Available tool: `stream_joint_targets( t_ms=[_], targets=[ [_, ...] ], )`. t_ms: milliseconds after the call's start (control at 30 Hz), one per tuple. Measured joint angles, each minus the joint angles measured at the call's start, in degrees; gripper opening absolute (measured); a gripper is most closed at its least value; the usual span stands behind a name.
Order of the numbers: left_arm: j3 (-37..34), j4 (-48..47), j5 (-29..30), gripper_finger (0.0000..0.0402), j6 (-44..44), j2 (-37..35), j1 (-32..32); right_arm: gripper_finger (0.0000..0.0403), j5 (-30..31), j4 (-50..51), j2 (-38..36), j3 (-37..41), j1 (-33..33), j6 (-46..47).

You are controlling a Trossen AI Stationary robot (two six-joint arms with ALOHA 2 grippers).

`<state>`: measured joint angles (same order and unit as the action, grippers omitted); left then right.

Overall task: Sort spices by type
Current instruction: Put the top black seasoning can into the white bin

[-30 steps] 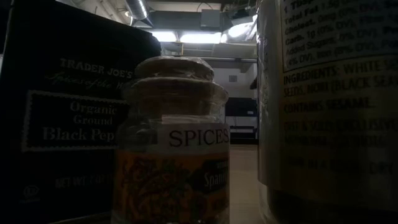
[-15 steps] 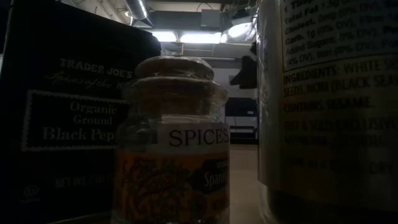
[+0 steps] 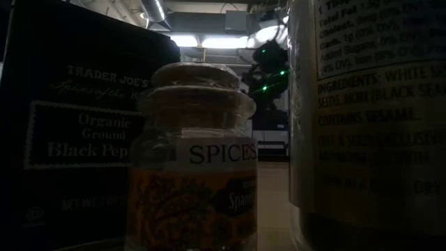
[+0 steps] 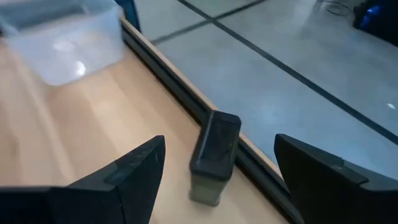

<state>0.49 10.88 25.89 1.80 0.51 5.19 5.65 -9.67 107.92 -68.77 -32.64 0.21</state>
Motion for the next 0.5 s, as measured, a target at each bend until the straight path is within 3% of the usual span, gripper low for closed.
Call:
stream_joint_targets(
  t_ms=[500],
  targets=[
    [0.0, -0.99, -0.02, 0.0161, -0.04, 0.0, 0.0, 0.0301, 5.48, 0.03, 8.41, -3.22, -0.04, -0.39]
  ],
)
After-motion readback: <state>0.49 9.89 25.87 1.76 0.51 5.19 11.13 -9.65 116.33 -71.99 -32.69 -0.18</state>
